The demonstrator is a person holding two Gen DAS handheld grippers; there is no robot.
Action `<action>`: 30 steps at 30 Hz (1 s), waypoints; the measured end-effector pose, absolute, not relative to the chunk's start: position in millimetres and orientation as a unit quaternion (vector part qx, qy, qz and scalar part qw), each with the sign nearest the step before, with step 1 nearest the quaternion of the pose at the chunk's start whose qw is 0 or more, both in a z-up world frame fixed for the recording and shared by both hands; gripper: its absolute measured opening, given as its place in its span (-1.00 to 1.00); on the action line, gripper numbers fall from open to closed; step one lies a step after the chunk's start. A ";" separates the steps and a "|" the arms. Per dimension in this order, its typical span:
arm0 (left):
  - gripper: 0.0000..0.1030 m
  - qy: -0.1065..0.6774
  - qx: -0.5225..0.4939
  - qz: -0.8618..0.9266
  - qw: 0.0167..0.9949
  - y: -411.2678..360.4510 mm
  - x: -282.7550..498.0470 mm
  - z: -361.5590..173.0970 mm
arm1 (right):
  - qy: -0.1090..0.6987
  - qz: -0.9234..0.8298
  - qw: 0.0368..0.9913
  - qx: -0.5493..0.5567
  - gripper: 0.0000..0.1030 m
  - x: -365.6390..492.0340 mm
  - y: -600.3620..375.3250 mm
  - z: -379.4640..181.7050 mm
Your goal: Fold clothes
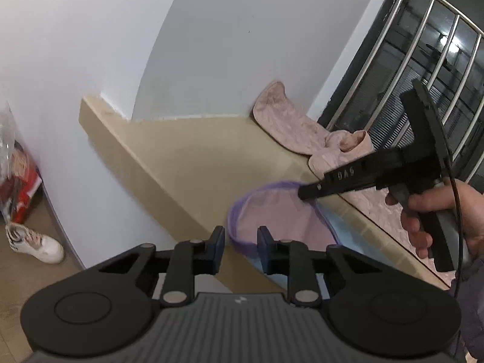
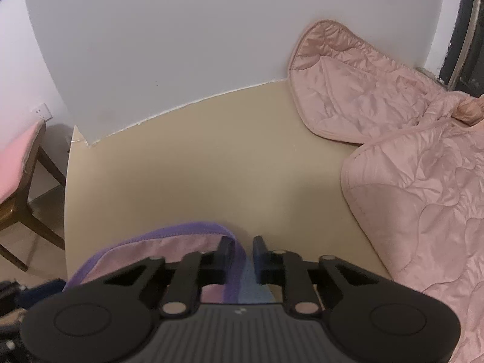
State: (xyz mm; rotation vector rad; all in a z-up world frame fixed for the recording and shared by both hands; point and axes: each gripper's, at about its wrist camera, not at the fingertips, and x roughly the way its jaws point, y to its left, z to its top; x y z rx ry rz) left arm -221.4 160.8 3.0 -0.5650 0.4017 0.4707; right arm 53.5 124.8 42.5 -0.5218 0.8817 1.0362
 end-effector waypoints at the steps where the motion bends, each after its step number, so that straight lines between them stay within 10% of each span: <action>1: -0.55 0.194 -0.270 0.228 0.915 159.9 -220.0 4.2 | 0.400 0.475 0.745 -0.242 -0.85 50.9 124.5 42.3; 6: -0.56 0.203 -0.277 0.221 0.913 162.0 -212.3 3.0 | 0.379 0.469 0.756 -0.255 -0.87 45.1 125.9 47.9; 10: -0.94 0.209 -0.279 0.206 0.914 160.4 -208.7 1.2 | 0.362 0.467 0.765 -0.257 -0.90 38.8 123.4 57.1; 27: -0.94 0.215 -0.155 0.055 0.963 157.5 -28.1 69.5 | 0.319 0.278 0.899 -0.115 -0.94 132.6 11.2 100.4; 30: -0.68 0.205 -0.136 0.061 0.967 142.7 1.4 83.0 | 0.330 0.236 0.911 -0.073 -0.94 153.5 -29.3 98.4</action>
